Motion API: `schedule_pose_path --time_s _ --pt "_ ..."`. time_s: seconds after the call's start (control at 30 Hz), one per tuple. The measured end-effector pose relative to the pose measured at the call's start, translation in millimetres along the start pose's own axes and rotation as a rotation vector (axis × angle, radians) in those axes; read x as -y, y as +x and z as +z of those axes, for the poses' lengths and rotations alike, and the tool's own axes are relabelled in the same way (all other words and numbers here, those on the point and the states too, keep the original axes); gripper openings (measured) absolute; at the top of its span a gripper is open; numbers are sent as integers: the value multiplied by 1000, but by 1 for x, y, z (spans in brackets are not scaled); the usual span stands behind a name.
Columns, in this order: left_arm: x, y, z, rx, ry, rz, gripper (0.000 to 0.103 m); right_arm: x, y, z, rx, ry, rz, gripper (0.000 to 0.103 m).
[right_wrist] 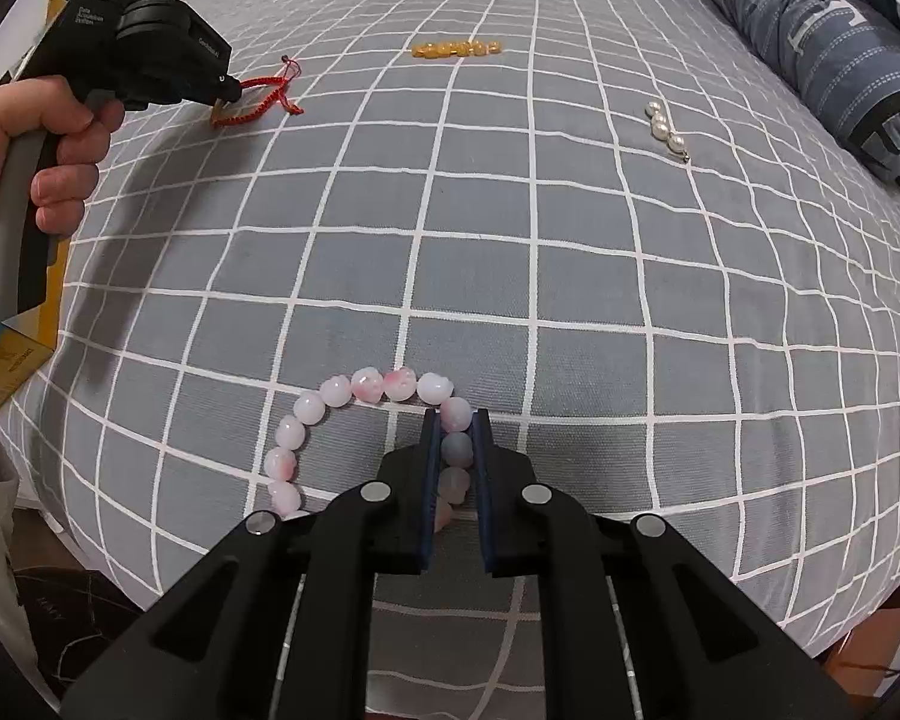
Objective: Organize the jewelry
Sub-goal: 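Grasp the red cord bracelet with the left tool while the right tool grasps the pink-white bead bracelet, then carry both bracelets over the white box with both tools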
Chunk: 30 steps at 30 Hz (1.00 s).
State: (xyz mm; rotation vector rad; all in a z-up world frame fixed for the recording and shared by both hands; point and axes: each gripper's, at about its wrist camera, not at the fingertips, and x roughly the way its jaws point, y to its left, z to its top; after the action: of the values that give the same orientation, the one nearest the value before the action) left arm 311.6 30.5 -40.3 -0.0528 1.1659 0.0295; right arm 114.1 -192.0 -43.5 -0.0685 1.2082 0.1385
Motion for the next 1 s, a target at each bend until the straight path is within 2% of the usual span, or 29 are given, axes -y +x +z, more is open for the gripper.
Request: schedule_pose_path --time_s 0.6,1.0 --pt "5 -56 -19 57 6 -28 7 -7 -21 -3 66 -2 26 10" --pt "-12 -77 -28 90 6 -42 7 -13 -46 2 144 -19 54 10"
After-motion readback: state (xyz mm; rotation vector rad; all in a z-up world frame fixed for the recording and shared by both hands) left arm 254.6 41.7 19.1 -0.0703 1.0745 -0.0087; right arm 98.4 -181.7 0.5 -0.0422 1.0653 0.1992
